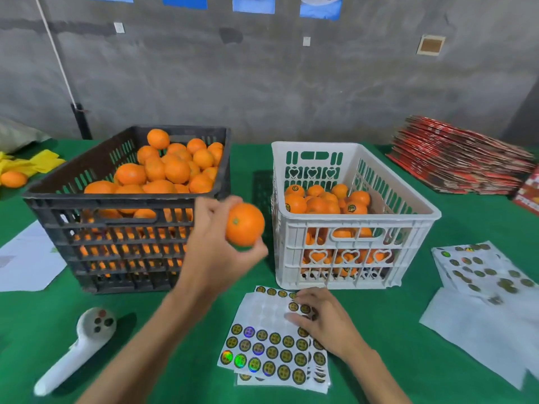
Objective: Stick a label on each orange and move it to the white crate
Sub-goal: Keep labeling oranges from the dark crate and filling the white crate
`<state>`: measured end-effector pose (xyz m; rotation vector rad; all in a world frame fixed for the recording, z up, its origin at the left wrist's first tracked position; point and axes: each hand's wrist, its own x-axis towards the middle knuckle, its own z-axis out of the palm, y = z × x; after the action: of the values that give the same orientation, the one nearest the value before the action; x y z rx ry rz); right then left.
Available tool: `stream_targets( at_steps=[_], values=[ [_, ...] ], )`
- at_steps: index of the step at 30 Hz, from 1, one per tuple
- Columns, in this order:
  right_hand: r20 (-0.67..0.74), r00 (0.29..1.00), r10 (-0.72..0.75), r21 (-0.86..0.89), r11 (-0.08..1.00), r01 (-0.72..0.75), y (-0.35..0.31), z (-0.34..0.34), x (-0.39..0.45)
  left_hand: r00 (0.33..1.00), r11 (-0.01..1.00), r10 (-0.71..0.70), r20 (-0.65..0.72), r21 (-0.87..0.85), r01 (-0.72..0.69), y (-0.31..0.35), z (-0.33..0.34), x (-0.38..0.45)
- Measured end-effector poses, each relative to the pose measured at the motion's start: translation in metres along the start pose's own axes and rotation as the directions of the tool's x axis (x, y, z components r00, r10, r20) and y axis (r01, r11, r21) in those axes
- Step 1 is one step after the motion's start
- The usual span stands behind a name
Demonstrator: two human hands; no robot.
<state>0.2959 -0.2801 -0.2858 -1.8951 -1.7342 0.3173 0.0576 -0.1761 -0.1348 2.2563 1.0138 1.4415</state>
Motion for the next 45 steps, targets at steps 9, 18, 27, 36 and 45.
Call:
stream_targets(
  at_steps=[9,18,27,36,45],
  values=[
    [-0.05,0.998,-0.038,0.008,0.999,0.038,-0.001,0.01,0.002,0.665,0.6,-0.569,0.484,-0.308,0.738,-0.031,0.089,-0.107],
    [-0.051,0.998,0.023,0.102,0.995,-0.018,-0.005,0.008,0.015,0.69,0.676,-0.544,0.477,-0.238,0.697,-0.036,0.094,-0.123],
    [-0.049,0.954,0.297,0.318,0.91,-0.267,-0.016,0.015,0.028,0.755,0.757,-0.459,0.468,-0.239,0.608,-0.035,0.096,-0.128],
    [-0.331,0.938,0.105,0.415,0.909,0.045,-0.064,-0.001,0.014,0.712,0.643,-0.537,0.453,-0.326,0.693,-0.03,0.093,-0.106],
    [-0.303,0.935,-0.186,0.208,0.944,0.255,-0.116,-0.056,0.036,0.853,0.653,-0.379,0.36,-0.549,0.522,0.005,0.051,-0.02]
  ],
)
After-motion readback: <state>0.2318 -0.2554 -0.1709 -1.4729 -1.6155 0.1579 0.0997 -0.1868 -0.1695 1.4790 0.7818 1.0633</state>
